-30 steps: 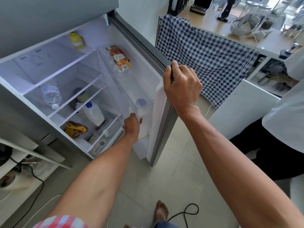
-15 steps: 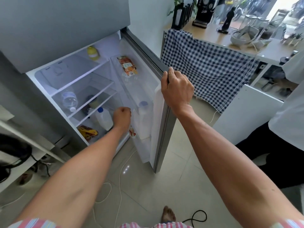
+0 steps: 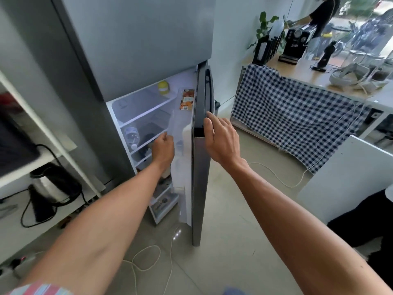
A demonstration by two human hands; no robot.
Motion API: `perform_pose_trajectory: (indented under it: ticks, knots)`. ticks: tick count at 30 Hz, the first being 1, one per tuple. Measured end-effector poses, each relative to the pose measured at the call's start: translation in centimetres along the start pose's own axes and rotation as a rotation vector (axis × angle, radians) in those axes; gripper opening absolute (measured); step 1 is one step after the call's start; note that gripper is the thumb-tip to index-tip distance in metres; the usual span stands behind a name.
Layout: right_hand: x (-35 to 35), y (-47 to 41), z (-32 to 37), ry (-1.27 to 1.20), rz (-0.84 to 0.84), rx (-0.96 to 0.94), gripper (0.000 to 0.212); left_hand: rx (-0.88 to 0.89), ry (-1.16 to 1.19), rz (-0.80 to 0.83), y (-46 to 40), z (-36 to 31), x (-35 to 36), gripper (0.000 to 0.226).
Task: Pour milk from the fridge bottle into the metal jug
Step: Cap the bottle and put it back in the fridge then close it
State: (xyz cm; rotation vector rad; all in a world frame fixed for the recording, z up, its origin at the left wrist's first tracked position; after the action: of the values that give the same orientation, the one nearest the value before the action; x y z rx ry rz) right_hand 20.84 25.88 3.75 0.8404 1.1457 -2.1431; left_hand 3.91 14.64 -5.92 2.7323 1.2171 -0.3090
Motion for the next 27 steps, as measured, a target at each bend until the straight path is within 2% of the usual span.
perform_pose_trajectory:
  ticks: [4, 10, 16, 19, 21, 24, 27]
  knots:
    - [3.5, -2.7, -0.7, -0.139, 0.185, -0.035, 0.049, -0.025, -0.027, -0.064, -1.0, 0.8, -3.3, 0.024]
    - [8.6, -7.6, -1.0, -0.038, 0.333, -0.172, 0.049, -0.088, -0.077, -0.235, -2.0, 1.8, -8.3, 0.033]
    - [11.8, -9.4, 1.1, -0.008, 0.284, -0.37, 0.047, 0.064, -0.119, -0.637, 1.0, -0.9, -12.1, 0.026]
    - [13.2, -10.6, 1.8, -0.027, 0.329, -0.391, 0.047, 0.166, -0.297, -0.804, 3.0, -3.8, -12.0, 0.027]
    - [14.1, -11.2, 2.1, -0.047, 0.38, -0.408, 0.049, 0.21, -0.484, -0.829, 3.3, -5.2, -10.9, 0.033]
    - [15.1, -11.8, 2.3, -0.05, 0.448, -0.438, 0.053, 0.234, -0.813, -0.814, 3.2, -6.7, -8.2, 0.041]
    - [15.9, -12.5, 2.6, -0.03, 0.506, -0.488, 0.057, 0.149, -1.045, -0.707, 1.9, -6.5, -5.6, 0.048]
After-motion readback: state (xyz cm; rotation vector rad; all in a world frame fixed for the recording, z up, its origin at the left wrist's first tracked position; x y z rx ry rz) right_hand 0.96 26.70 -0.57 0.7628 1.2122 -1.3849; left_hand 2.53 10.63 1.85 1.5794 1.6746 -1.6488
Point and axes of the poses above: each hand's wrist, its own y-axis away from the middle knuckle, its own x-axis out of the palm, z = x × y, the point moved 8 cm from there along -y, towards the middle knuckle, and after that the axes turned 14 degrees about z, right-handed, at the moved point
